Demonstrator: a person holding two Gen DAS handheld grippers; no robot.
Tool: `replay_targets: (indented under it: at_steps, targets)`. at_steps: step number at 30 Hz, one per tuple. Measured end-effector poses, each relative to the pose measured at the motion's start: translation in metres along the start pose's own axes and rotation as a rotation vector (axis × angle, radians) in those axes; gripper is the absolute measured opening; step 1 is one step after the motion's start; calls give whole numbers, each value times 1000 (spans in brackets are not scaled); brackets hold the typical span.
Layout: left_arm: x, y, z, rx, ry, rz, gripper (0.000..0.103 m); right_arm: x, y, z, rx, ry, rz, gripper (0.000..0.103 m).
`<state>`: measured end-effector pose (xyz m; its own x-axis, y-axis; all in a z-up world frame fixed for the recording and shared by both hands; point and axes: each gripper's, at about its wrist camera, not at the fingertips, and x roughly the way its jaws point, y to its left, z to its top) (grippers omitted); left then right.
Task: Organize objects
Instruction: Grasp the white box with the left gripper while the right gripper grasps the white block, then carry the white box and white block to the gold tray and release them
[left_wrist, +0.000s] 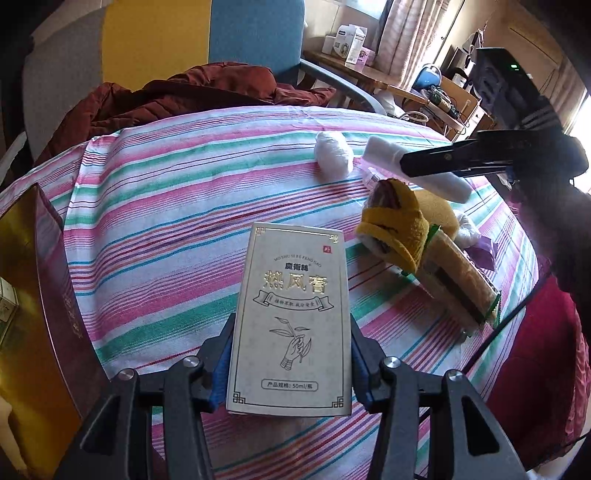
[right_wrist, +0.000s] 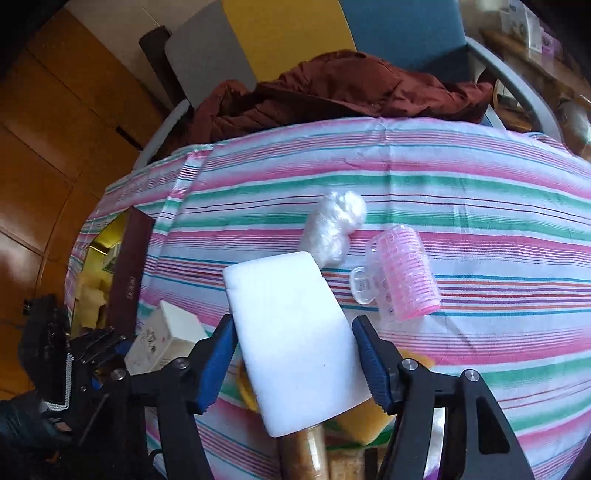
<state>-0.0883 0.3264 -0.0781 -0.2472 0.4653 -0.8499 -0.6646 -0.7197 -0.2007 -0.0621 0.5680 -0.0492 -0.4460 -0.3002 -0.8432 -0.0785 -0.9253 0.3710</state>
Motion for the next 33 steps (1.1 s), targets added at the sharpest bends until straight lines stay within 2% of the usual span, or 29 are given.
replay_targets:
  at_steps: [8, 16, 23, 28, 33]
  targets:
    - [-29, -1, -16, -21, -36, -7, 52, -29, 52, -31, -25, -93, 41, 64]
    - [-89, 15, -41, -78, -134, 10, 51, -16, 103, -53, -6, -140, 82, 64]
    - [-144, 52, -64, -181, -248, 46, 51, -8, 159, -52, -33, -168, 148, 64]
    - [-180, 92, -83, -287, -323, 96, 51, 10, 212, -51, -102, -140, 173, 64]
    - [-206, 141, -88, -364, -383, 185, 51, 33, 251, -49, -125, -111, 179, 64]
